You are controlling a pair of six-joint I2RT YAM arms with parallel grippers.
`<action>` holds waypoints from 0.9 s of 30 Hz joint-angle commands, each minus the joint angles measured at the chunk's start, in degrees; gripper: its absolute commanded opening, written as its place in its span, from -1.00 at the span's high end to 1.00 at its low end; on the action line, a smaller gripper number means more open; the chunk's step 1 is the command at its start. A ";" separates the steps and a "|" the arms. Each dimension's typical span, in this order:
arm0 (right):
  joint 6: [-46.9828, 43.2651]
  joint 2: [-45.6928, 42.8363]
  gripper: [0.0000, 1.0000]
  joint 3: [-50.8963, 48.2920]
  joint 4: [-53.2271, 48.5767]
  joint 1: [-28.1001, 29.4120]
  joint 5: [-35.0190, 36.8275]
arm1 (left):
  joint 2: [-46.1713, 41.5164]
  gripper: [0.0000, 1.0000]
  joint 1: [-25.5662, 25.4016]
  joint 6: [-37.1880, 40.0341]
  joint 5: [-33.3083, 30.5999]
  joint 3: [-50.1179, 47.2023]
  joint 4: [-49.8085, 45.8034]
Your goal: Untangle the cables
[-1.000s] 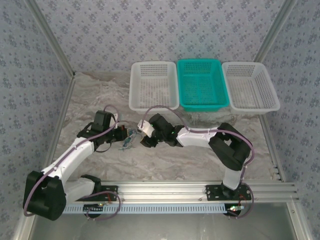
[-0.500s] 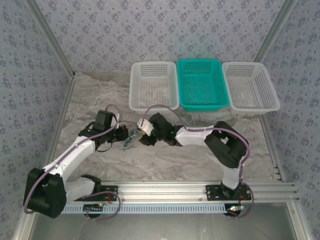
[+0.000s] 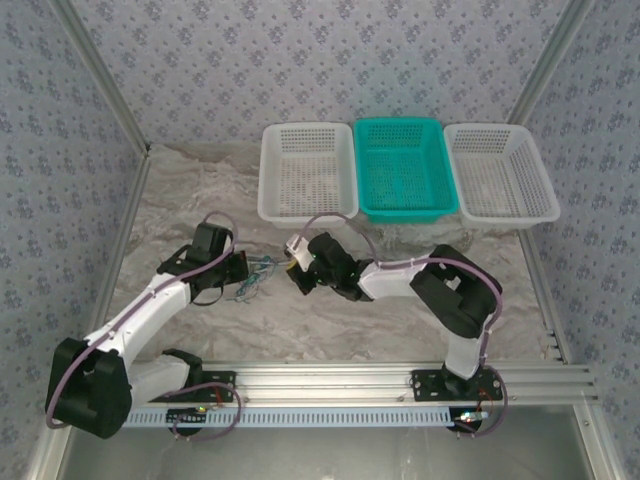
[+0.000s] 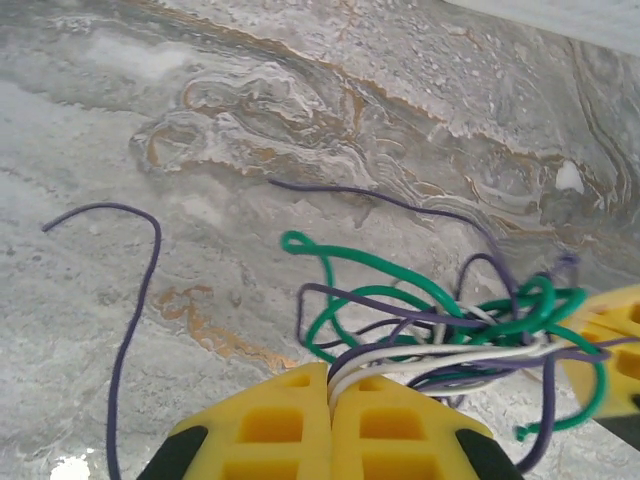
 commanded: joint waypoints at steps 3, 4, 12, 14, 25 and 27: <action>17.76 -4.71 1.00 -7.70 1.23 -3.54 16.27 | -2.13 1.00 4.88 -6.51 -14.57 -0.01 -6.40; 19.50 -5.28 1.00 -8.57 0.68 -3.93 17.76 | -2.23 1.00 5.48 -7.42 -15.11 -0.27 -6.82; 31.51 -11.94 1.00 -14.08 -9.37 -6.82 29.97 | -5.28 1.00 9.50 -11.13 -19.84 -0.93 -11.40; 34.22 -14.41 1.00 -15.61 -12.16 -7.31 32.57 | -6.65 1.00 10.95 -11.42 -20.42 -1.06 -12.26; 32.89 -19.07 1.00 -19.66 -13.10 -8.46 29.00 | -8.84 1.00 14.23 -4.11 -5.88 -3.40 -5.78; 28.09 -17.84 1.00 -17.90 -9.91 -6.10 22.02 | -8.19 1.00 12.88 -3.40 -0.80 -4.95 -1.32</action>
